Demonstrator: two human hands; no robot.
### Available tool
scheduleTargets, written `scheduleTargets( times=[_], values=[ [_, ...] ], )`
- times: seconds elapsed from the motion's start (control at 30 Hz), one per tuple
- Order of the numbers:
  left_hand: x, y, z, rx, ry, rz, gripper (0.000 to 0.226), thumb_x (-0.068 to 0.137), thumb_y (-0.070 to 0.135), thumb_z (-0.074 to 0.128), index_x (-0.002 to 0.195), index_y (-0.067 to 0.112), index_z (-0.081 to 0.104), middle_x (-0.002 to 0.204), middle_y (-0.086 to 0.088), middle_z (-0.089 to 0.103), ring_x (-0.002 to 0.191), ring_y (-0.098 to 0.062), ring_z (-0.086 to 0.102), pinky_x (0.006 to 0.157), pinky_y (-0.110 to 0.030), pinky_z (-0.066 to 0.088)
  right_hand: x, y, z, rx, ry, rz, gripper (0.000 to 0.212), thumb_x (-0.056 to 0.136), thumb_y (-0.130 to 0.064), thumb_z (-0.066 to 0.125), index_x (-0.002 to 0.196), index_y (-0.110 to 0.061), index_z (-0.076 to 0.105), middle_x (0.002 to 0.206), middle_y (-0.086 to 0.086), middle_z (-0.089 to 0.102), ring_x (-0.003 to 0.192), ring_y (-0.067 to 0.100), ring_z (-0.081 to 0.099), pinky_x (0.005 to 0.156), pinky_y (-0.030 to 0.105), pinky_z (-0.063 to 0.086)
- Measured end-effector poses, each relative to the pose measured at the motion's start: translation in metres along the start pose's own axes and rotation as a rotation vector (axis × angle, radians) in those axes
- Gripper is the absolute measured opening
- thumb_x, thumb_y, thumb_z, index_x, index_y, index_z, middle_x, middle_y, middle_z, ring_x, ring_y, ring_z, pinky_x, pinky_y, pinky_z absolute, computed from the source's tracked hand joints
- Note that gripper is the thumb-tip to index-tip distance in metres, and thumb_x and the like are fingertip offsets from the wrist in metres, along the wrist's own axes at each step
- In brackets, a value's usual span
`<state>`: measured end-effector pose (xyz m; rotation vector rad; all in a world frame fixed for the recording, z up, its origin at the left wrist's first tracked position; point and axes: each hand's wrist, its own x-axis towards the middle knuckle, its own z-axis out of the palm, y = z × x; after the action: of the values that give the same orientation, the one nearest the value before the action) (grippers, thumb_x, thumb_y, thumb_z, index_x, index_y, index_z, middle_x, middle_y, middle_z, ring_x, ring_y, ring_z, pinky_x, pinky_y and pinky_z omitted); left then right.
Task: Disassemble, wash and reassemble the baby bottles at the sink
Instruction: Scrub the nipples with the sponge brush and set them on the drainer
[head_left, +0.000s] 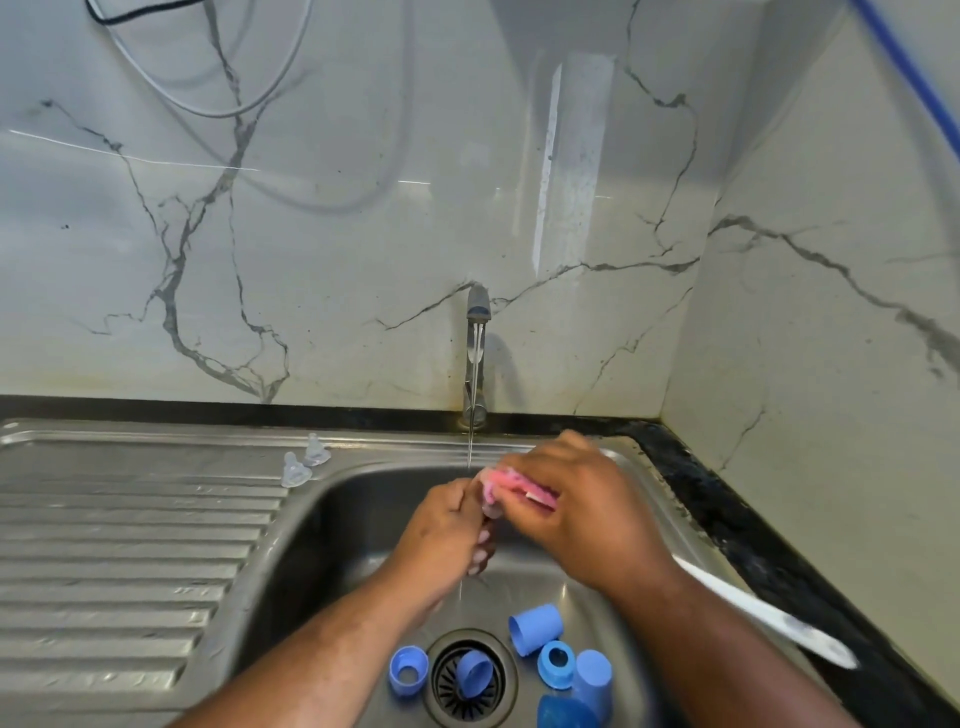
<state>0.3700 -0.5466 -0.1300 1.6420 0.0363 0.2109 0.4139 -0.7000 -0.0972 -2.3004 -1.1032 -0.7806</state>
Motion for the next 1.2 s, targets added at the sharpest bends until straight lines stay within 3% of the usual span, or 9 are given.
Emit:
scheduleTargets(
  times=[0.1, 0.23, 0.4, 0.53, 0.7, 0.83, 0.97, 1.1, 1.2],
  values=[
    [0.004, -0.002, -0.002, 0.005, 0.008, -0.016, 0.037, 0.110, 0.027, 0.037, 0.080, 0.015, 0.054, 0.055, 0.005, 0.041, 0.048, -0.010, 0.037, 0.048, -0.027, 0.032, 0.000, 0.012, -0.005, -0.075, 0.055, 0.081, 0.026, 0.094, -0.046, 0.056, 0.106, -0.033, 0.075, 0.088, -0.016, 0.067, 0.081, 0.005, 0.044, 0.061, 0.029, 0.043],
    [0.002, -0.002, -0.003, -0.017, 0.002, 0.006, 0.033, 0.108, 0.009, 0.034, 0.085, 0.006, 0.058, 0.054, 0.001, 0.042, 0.047, -0.011, 0.037, 0.048, -0.026, 0.030, -0.002, -0.006, -0.002, 0.094, -0.023, -0.065, 0.024, 0.092, -0.047, 0.061, 0.107, -0.034, 0.074, 0.086, -0.017, 0.065, 0.082, 0.005, 0.047, 0.061, 0.029, 0.047],
    [0.005, -0.003, -0.002, -0.020, 0.029, -0.023, 0.038, 0.110, 0.030, 0.038, 0.080, 0.015, 0.054, 0.056, 0.003, 0.039, 0.048, -0.011, 0.037, 0.048, -0.026, 0.032, 0.000, 0.007, -0.005, -0.083, 0.063, 0.096, 0.023, 0.093, -0.046, 0.058, 0.105, -0.035, 0.074, 0.091, -0.016, 0.069, 0.081, 0.003, 0.042, 0.061, 0.027, 0.042],
    [0.002, -0.001, -0.003, -0.030, 0.013, -0.001, 0.036, 0.110, 0.020, 0.035, 0.082, 0.010, 0.056, 0.052, 0.005, 0.040, 0.047, -0.010, 0.037, 0.047, -0.025, 0.031, -0.002, -0.005, -0.002, 0.059, -0.013, -0.045, 0.020, 0.092, -0.044, 0.064, 0.106, -0.033, 0.074, 0.089, -0.017, 0.067, 0.082, 0.006, 0.048, 0.060, 0.029, 0.046],
    [0.003, 0.002, 0.000, -0.020, 0.014, 0.007, 0.037, 0.110, 0.029, 0.037, 0.080, 0.015, 0.054, 0.054, 0.006, 0.039, 0.048, -0.010, 0.037, 0.049, -0.026, 0.033, 0.002, 0.009, -0.011, -0.080, 0.107, 0.130, 0.023, 0.093, -0.046, 0.056, 0.104, -0.036, 0.074, 0.090, -0.017, 0.067, 0.084, 0.006, 0.046, 0.063, 0.032, 0.046],
    [-0.001, 0.001, 0.002, -0.046, -0.014, 0.026, 0.035, 0.108, 0.008, 0.033, 0.082, 0.009, 0.057, 0.053, 0.004, 0.039, 0.047, -0.010, 0.037, 0.048, -0.026, 0.031, -0.001, -0.010, -0.009, 0.049, 0.011, -0.069, 0.019, 0.093, -0.043, 0.065, 0.107, -0.034, 0.075, 0.092, -0.019, 0.068, 0.083, 0.005, 0.048, 0.061, 0.027, 0.046],
    [0.000, 0.001, 0.002, -0.023, 0.000, 0.013, 0.038, 0.110, 0.026, 0.036, 0.079, 0.016, 0.054, 0.055, 0.005, 0.040, 0.048, -0.010, 0.039, 0.049, -0.026, 0.034, 0.002, 0.001, -0.012, -0.089, 0.084, 0.053, 0.023, 0.094, -0.042, 0.064, 0.111, -0.030, 0.075, 0.093, -0.016, 0.070, 0.083, 0.005, 0.047, 0.061, 0.031, 0.049],
    [0.000, 0.000, -0.002, -0.069, -0.009, 0.028, 0.035, 0.110, 0.012, 0.035, 0.083, 0.009, 0.058, 0.052, 0.005, 0.038, 0.047, -0.010, 0.038, 0.049, -0.026, 0.033, -0.001, -0.009, -0.008, 0.009, -0.010, -0.088, 0.022, 0.093, -0.041, 0.066, 0.111, -0.034, 0.074, 0.094, -0.018, 0.068, 0.084, 0.004, 0.047, 0.059, 0.023, 0.041],
    [0.001, 0.000, -0.003, -0.036, -0.003, 0.014, 0.036, 0.111, 0.027, 0.036, 0.086, 0.011, 0.057, 0.054, 0.006, 0.039, 0.048, -0.010, 0.038, 0.049, -0.026, 0.034, 0.001, 0.004, -0.008, -0.154, 0.019, 0.089, 0.024, 0.096, -0.044, 0.058, 0.112, -0.035, 0.074, 0.098, -0.017, 0.069, 0.086, 0.003, 0.042, 0.062, 0.025, 0.038]
  ],
)
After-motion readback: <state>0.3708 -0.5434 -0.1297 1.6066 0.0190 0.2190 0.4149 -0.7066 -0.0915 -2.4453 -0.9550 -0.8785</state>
